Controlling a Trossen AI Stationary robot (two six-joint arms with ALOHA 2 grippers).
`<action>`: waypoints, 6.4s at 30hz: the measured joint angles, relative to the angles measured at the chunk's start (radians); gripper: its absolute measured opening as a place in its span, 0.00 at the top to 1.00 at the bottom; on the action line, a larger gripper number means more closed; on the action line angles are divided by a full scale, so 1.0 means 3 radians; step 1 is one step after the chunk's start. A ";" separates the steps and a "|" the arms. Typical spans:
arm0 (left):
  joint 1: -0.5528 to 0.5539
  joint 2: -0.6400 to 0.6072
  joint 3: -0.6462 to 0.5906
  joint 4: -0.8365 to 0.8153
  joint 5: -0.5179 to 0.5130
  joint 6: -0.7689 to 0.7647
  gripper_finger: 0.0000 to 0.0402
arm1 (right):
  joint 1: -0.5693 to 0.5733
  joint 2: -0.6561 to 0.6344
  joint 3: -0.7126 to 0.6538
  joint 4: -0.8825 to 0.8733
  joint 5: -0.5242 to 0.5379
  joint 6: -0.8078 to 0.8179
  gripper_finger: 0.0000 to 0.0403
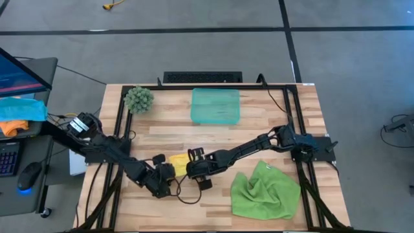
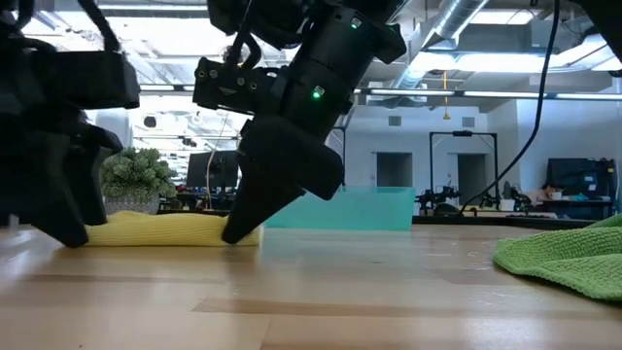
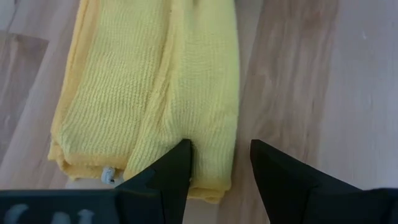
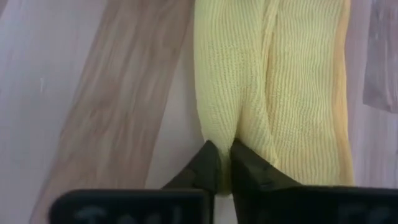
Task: Roll microfiber towels into tight, uniform cylinder then place into a basket
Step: Roll the yellow microfiber cloth
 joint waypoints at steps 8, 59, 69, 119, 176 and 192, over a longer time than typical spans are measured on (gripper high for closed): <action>-0.0257 0.0001 0.0312 -0.0762 -0.0272 0.0029 0.60 | 0.0000 0.0003 0.0000 0.0039 -0.0012 0.0137 0.92; -0.0103 0.0438 0.0617 -0.1082 -0.0160 0.0028 0.99 | 0.0166 0.0025 0.0121 0.0133 -0.0403 0.0784 0.93; 0.0279 -0.0183 0.0626 -0.1022 0.1229 -0.0709 0.97 | 0.0234 0.0041 0.0418 0.0234 -0.1350 0.1540 0.94; 0.0954 0.0336 0.0645 -0.0853 0.1720 -0.0963 0.97 | 0.0397 -0.0294 0.0421 -0.0991 0.0399 0.1774 0.73; 0.0999 0.0346 0.0638 -0.0802 0.2124 -0.0316 0.66 | 0.0303 0.0086 0.0229 -0.0010 0.0160 0.0979 0.73; 0.0739 -0.0657 0.0764 -0.1710 0.1162 -0.0211 0.71 | 0.0303 0.0086 0.0226 -0.0009 0.0135 0.1007 0.73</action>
